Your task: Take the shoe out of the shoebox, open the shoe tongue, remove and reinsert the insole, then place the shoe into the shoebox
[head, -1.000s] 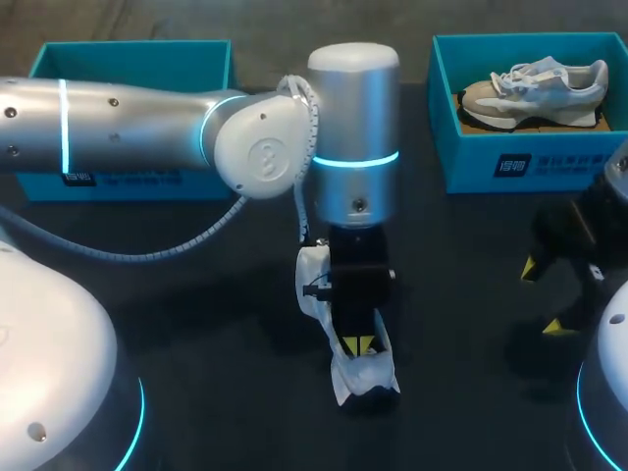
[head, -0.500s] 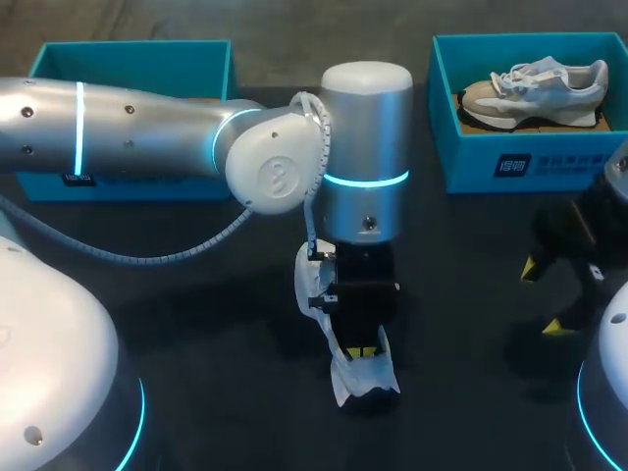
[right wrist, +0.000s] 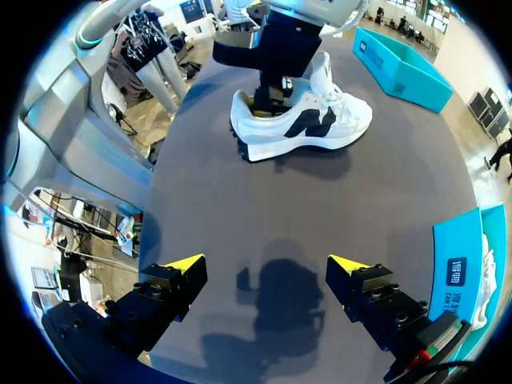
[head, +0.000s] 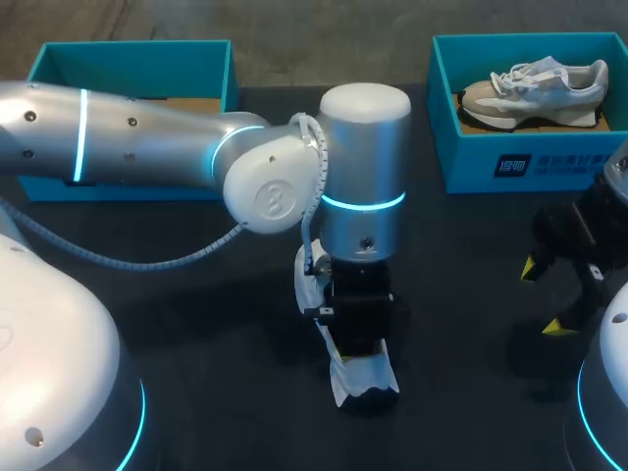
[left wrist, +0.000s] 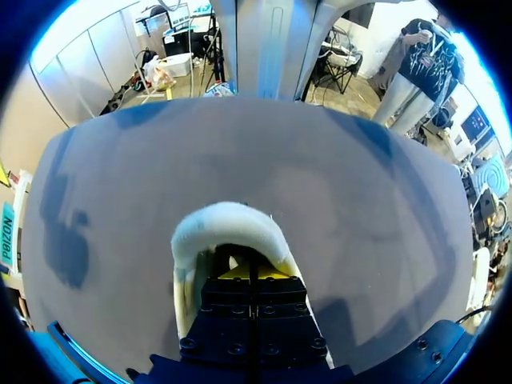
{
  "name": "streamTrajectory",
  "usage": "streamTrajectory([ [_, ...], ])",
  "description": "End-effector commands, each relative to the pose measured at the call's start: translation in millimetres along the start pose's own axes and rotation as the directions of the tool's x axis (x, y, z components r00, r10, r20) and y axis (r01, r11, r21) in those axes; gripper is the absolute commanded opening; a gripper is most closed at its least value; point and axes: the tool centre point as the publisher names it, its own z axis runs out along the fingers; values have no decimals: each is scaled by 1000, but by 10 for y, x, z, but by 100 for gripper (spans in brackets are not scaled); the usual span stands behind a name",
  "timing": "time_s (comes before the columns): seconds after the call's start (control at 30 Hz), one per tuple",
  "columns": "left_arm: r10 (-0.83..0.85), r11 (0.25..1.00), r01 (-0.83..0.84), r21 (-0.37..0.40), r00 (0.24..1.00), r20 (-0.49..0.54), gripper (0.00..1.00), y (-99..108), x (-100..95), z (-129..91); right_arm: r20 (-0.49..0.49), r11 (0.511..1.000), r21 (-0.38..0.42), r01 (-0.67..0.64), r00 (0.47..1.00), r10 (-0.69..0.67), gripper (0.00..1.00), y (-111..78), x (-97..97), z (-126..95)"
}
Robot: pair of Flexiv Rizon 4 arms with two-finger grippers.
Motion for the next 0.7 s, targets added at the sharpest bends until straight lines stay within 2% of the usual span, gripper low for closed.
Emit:
streamTrajectory([
  [0.03, 2, 1000, -2, -1, 1000, 14, 0, 56, 15, 77, 3, 1000, 2, 0, 1000, 0, 100, -4, 12, 5],
  [0.17, -9, 1000, 10, -20, 1000, 17, 0, 101, 8, 60, 3, 1000, 2, 0, 1000, 0, 100, -4, 12, 5],
  [0.3, 4, 999, -2, -49, 999, 41, 0, 23, 11, -118, 3, 1000, 2, 0, 1000, 0, 100, -4, 12, 5],
  [0.5, 33, 999, -31, -31, 997, 76, 0, -124, -5, -318, 3, 1000, 2, 0, 1000, 0, 100, -4, 12, 5],
  [0.7, 70, 997, -70, 13, 997, 41, 0, -196, -54, -225, 3, 1000, 2, 0, 1000, 0, 100, -4, 12, 5],
])
